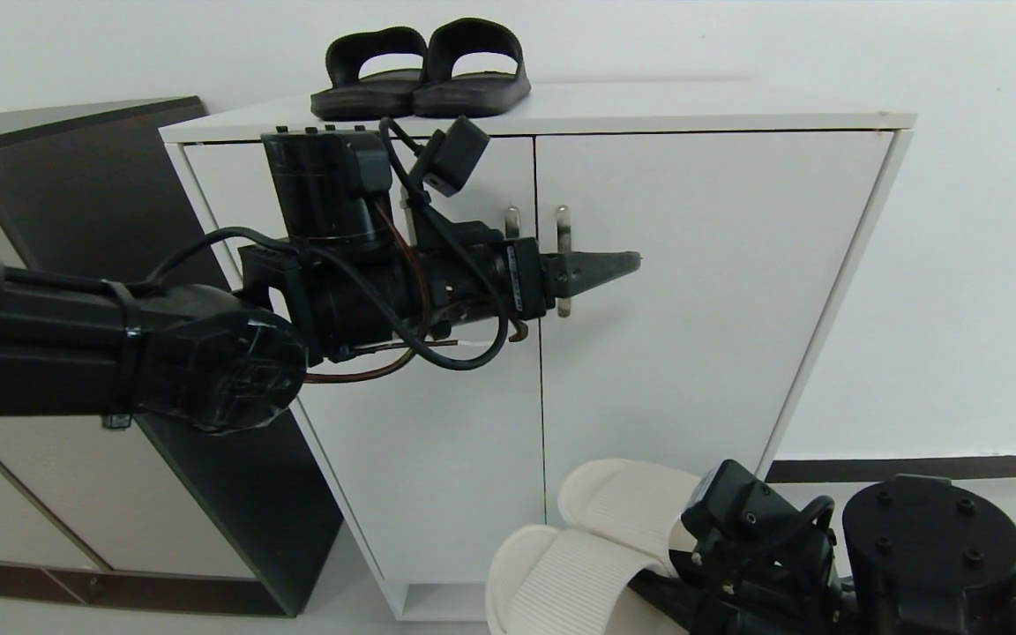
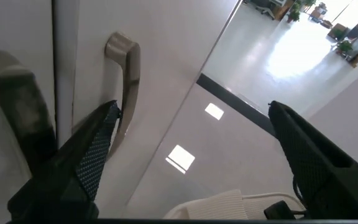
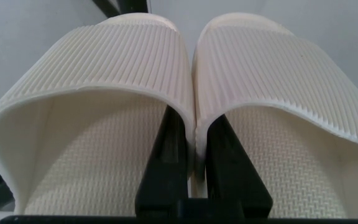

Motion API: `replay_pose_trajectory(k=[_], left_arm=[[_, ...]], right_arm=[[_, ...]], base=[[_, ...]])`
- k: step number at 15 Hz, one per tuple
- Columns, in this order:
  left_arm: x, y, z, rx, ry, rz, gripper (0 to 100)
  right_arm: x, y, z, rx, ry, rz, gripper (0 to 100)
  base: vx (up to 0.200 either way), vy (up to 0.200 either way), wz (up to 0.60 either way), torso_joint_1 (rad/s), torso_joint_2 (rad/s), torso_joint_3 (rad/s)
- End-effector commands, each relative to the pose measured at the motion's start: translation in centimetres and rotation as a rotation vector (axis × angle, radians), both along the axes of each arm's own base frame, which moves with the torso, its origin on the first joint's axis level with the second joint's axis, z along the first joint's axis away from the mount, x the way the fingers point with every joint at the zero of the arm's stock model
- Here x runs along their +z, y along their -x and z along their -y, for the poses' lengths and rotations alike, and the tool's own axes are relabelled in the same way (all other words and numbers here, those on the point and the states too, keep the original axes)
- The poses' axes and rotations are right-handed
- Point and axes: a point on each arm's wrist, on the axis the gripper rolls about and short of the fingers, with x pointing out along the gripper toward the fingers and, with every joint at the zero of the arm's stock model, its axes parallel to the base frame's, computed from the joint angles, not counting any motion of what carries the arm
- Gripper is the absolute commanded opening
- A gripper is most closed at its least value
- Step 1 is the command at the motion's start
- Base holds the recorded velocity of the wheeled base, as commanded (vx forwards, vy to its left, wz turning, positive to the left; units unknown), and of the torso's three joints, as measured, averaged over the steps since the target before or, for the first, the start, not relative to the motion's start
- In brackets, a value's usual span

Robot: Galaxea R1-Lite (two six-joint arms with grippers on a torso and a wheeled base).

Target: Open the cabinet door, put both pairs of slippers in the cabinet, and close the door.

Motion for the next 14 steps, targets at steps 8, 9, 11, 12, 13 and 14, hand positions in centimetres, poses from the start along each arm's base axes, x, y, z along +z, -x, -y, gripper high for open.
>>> replay_pose_trajectory(k=[8, 9, 11, 12, 13, 14], left_arm=[[0.0, 1.7, -0.4, -0.014, -0.007, -0.009, 0], [0.0, 2.4, -0.5, -0.027, -0.009, -0.008, 0], [0.4, 3.9, -1.0, -0.038, -0.017, 0.011, 0], [0.6, 4.5, -1.1, -0.042, -0.016, 0.018, 0], [0.7, 4.8, -1.2, -0.046, -0.015, 0.019, 0], [0.7, 5.3, -1.2, -0.053, -0.017, 0.021, 0]], right_arm=[[-1.1, 1.5, 0.5, 0.135, 0.014, -0.062, 0], [-1.1, 1.6, 0.5, 0.144, 0.015, -0.064, 0], [-1.5, 2.1, 1.0, 0.168, 0.028, -0.078, 0], [-1.4, 2.4, 1.1, 0.198, 0.029, -0.072, 0], [-1.5, 2.6, 1.3, 0.218, 0.03, -0.071, 0], [-1.4, 2.8, 1.5, 0.247, 0.027, -0.073, 0]], base=[[0.0, 0.0, 0.0, 0.0, 0.0, 0.0], [0.0, 0.0, 0.0, 0.0, 0.0, 0.0], [0.0, 0.0, 0.0, 0.0, 0.0, 0.0], [0.0, 0.0, 0.0, 0.0, 0.0, 0.0], [0.0, 0.0, 0.0, 0.0, 0.0, 0.0], [0.0, 0.0, 0.0, 0.0, 0.0, 0.0]])
